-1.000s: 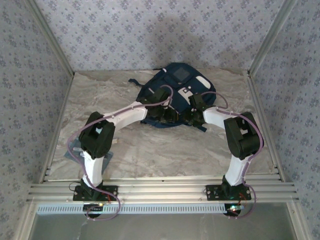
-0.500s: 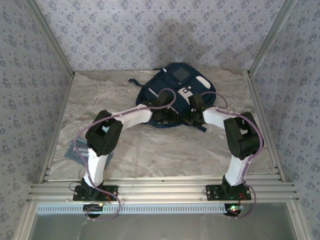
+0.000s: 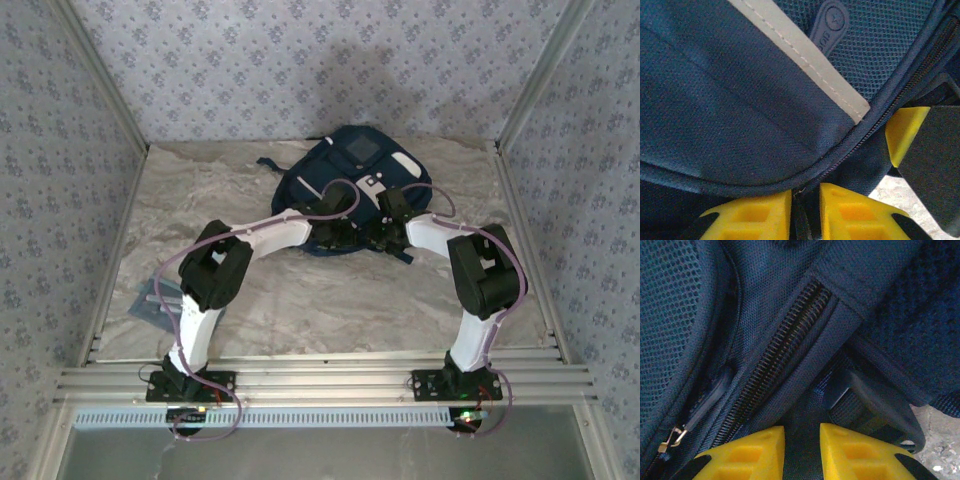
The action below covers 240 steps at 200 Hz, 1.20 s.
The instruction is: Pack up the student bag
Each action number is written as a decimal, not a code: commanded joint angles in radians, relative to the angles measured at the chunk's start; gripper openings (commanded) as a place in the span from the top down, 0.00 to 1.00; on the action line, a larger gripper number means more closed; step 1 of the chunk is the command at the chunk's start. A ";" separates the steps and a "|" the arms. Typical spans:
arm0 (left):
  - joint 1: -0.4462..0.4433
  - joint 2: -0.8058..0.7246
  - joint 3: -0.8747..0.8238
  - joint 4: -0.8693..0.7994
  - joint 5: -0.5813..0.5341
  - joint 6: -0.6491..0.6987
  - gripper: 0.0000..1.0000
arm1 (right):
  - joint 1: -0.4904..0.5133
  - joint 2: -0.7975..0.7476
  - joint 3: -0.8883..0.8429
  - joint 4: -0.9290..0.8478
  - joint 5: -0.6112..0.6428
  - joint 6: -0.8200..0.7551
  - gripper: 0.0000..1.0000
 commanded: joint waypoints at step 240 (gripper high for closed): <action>0.099 -0.169 -0.063 0.016 0.258 0.048 1.00 | -0.064 -0.208 -0.104 0.054 -0.237 0.138 0.40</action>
